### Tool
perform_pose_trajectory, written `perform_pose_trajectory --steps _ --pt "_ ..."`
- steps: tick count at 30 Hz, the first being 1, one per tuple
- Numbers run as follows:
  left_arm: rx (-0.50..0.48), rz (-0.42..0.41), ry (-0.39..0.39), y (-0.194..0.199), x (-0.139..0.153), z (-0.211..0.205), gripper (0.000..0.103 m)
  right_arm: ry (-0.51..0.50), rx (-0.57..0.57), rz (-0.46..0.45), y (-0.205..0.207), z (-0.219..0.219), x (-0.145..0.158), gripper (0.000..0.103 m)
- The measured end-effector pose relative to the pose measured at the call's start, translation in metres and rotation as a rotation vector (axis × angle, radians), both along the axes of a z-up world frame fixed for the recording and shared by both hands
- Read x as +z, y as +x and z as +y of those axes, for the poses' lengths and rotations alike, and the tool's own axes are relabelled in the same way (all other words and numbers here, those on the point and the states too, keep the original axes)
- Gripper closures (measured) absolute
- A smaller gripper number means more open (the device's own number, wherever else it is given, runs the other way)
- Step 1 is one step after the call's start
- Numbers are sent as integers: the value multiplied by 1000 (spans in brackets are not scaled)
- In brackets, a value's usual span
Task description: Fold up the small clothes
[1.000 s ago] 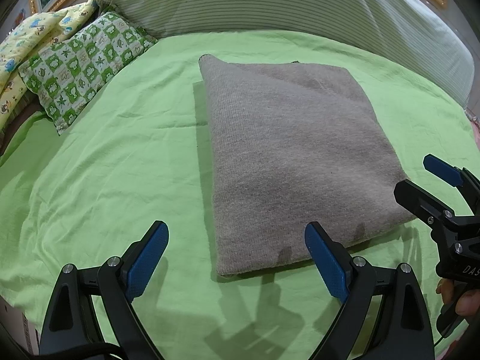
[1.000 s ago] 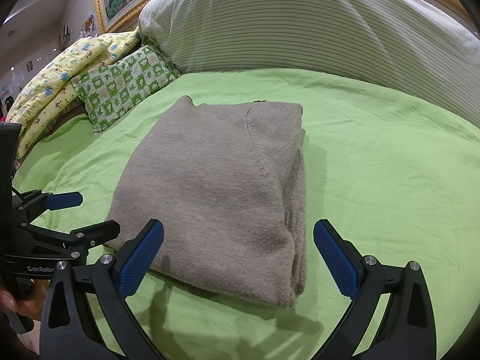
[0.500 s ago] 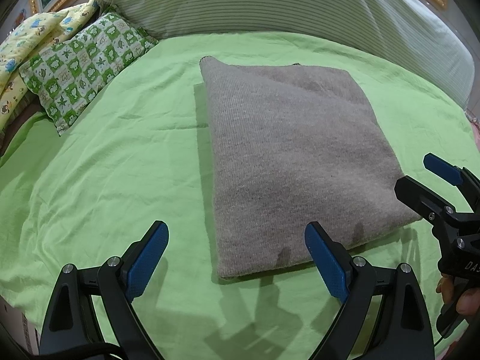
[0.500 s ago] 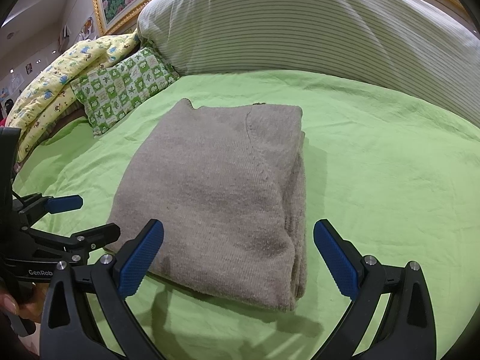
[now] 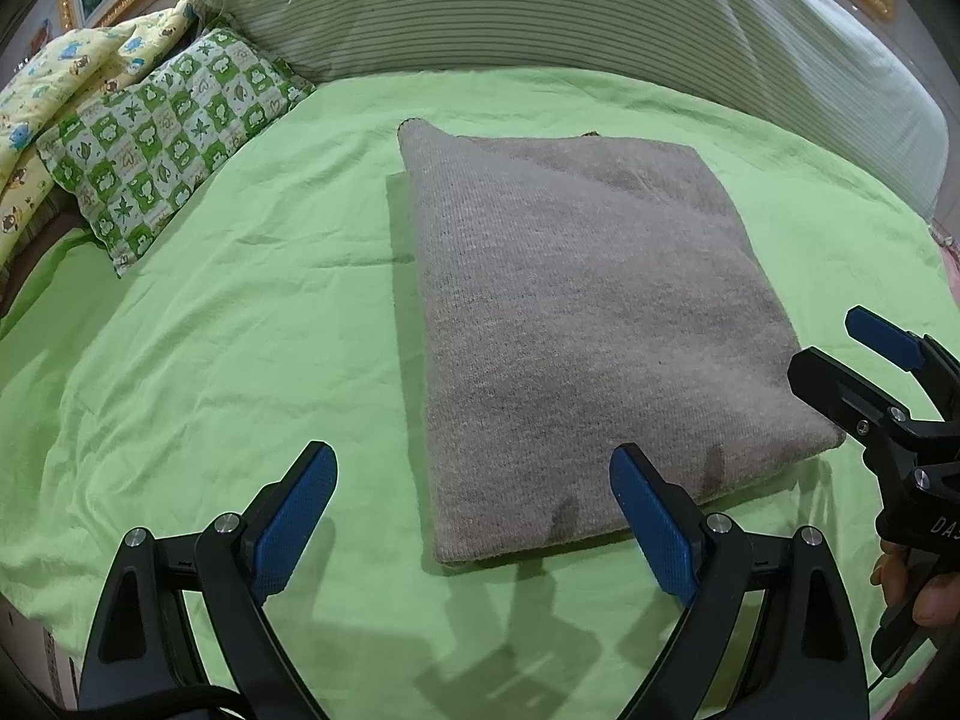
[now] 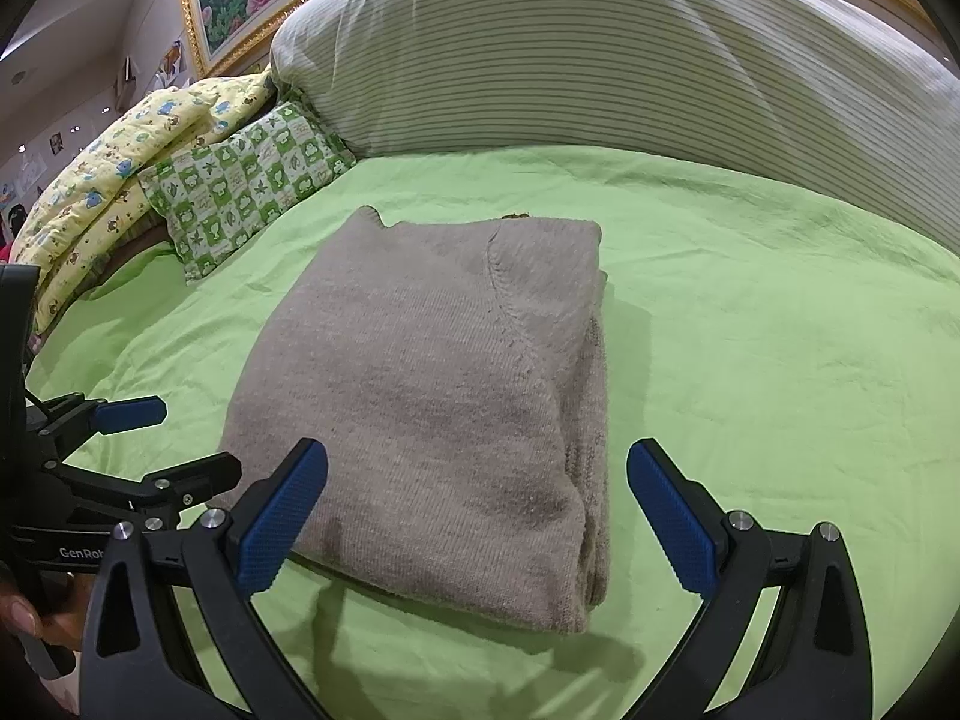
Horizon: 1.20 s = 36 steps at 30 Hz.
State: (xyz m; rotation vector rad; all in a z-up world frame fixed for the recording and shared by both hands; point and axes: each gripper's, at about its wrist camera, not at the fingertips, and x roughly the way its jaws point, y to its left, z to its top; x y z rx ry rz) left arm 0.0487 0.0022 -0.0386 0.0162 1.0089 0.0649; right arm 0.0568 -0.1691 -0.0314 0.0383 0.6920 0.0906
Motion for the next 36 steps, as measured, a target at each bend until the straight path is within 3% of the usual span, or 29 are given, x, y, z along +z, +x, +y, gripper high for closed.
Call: perform_pose_trajectory --steps 36 --pt "-1 7 0 2 3 -4 9 7 3 -4 2 -3 3 3"
